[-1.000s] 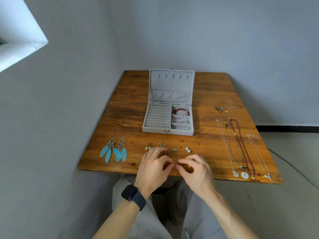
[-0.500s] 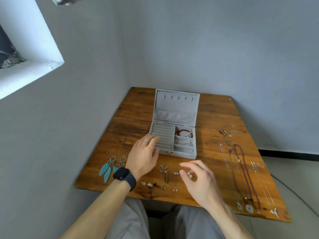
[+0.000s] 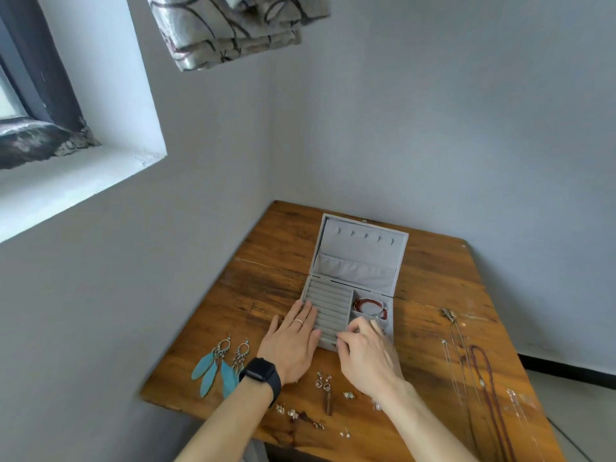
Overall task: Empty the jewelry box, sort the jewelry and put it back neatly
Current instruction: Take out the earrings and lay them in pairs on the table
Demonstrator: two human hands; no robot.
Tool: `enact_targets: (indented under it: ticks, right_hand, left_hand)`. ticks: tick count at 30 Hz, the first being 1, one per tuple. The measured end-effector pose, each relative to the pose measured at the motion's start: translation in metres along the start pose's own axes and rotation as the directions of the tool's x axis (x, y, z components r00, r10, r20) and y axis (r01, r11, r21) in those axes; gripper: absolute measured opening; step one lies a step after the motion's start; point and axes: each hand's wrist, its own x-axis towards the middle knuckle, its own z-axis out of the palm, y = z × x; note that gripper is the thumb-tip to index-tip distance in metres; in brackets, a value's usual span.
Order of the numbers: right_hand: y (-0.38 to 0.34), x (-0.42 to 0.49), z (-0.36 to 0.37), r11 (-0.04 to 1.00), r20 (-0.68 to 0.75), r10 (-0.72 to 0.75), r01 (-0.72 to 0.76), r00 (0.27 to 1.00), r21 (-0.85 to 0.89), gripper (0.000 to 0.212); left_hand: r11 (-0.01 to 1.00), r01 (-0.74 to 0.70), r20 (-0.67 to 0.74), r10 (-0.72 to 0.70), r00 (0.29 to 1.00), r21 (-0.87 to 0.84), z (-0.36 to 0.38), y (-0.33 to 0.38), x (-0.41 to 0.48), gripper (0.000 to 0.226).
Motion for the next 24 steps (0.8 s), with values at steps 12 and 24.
enact_targets:
  ticks: [12,24]
  right_hand:
    - [-0.005,0.036,-0.01,0.96,0.165,0.25,-0.266,0.954,0.082,0.02]
    - [0.015,-0.1,-0.031,0.606,0.06,0.484,-0.384,0.873,0.696,0.012]
  left_hand:
    - [0.999,0.034,-0.029,-0.035,0.999,-0.041,-0.001,0.002,0.004,0.054]
    - [0.955,-0.225,-0.067,0.242,0.968,0.192,-0.015,0.013,0.002,0.043]
